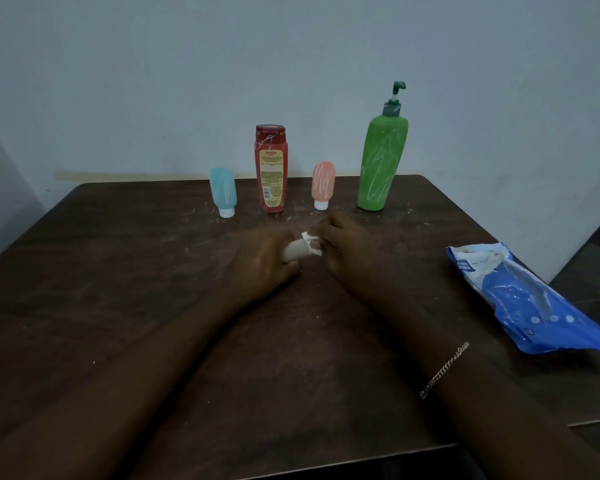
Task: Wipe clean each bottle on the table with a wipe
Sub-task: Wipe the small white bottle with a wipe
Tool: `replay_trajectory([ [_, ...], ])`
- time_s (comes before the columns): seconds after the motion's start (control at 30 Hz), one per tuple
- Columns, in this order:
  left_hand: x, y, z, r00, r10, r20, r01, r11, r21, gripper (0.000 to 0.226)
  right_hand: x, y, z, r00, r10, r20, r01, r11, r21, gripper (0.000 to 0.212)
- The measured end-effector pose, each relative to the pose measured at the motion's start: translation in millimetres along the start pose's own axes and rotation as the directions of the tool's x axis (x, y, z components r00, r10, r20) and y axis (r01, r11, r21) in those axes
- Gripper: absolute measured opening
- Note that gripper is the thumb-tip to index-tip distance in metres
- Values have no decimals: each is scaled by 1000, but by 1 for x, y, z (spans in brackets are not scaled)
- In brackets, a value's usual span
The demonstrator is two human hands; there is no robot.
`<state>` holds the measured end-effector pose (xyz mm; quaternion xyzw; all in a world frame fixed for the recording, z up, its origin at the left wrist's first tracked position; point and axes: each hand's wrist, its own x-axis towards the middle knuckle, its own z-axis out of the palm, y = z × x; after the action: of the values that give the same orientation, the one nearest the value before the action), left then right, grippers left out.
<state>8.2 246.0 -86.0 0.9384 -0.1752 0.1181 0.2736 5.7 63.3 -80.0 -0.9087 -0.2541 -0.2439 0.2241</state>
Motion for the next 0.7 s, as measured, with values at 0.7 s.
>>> replay_trajectory([
  [0.7, -1, -8, -7, 936, 344, 74, -351, 928, 124, 30, 5, 24, -12, 873, 341, 348, -487, 615, 620, 20],
])
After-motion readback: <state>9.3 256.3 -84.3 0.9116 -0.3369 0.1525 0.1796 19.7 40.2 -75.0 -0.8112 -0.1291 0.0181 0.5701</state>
